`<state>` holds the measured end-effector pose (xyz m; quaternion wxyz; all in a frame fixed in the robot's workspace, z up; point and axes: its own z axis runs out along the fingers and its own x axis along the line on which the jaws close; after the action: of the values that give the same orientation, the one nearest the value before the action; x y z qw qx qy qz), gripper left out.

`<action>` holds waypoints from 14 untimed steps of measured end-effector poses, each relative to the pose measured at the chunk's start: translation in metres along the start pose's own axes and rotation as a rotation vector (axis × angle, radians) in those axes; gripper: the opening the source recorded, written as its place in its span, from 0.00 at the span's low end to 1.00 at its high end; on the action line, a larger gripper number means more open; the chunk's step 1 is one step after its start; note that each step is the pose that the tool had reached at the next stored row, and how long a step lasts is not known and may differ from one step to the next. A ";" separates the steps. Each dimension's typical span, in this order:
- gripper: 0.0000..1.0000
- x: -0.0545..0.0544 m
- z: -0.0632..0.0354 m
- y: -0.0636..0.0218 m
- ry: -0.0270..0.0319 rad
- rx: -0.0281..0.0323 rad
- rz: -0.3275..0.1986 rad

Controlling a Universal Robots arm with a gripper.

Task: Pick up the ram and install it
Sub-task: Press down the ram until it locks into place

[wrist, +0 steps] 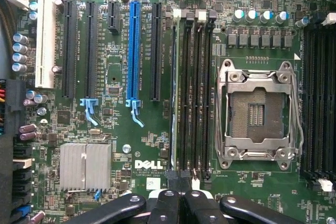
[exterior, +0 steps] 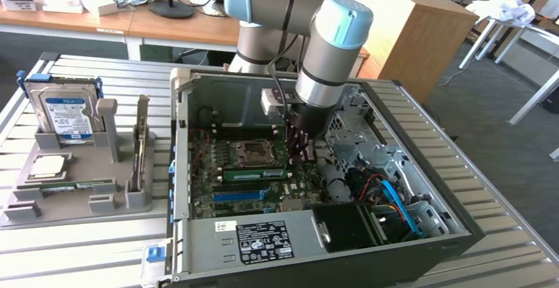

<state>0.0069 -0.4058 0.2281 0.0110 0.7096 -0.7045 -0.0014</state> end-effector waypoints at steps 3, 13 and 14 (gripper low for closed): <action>0.10 0.000 0.0011 0.0000 0.0000 0.0000 0.000; 0.10 0.000 0.0034 -0.0001 0.0002 0.0000 0.000; 0.10 0.000 0.0039 -0.0001 0.0003 0.0000 0.000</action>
<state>0.0069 -0.4059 0.2242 0.0111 0.7096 -0.7045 -0.0013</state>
